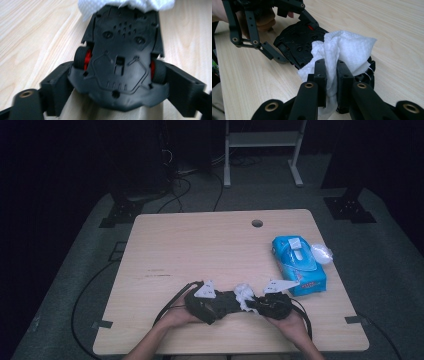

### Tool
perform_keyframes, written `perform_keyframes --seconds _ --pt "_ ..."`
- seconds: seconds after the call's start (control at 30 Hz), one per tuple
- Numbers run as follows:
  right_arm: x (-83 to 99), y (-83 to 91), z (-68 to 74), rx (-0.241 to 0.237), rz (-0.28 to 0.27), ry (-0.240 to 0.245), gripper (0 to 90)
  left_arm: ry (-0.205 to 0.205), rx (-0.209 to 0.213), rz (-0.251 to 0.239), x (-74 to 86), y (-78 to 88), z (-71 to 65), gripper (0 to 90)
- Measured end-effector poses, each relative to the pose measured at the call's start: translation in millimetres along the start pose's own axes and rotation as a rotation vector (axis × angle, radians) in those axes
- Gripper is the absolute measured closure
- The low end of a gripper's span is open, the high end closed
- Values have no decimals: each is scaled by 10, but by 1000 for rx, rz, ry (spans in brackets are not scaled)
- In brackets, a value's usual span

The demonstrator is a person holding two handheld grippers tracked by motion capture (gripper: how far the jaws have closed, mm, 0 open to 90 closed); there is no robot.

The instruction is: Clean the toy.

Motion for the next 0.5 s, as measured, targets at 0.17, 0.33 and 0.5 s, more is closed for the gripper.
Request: perform_keyframes --seconds 0.17,0.33,0.5 --pt "-8 2 3 -5 8 -7 807 -3 18 -7 13 10 10 237" --pt "-71 -39 29 -1 42 4 808 -7 19 -10 13 7 13 238" --pt "-191 -267 152 -39 66 44 810 -16 14 -10 14 4 7 239"
Point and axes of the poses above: each handheld gripper's, and its own axes: y roughly backward along the jaws, x roughly out of its underside, z roughly to its left, the point moved 3 cm from there along -y, roughly forward along the jaws, and after that the axes turned 9 degrees about -x, right-handed, at the moved point
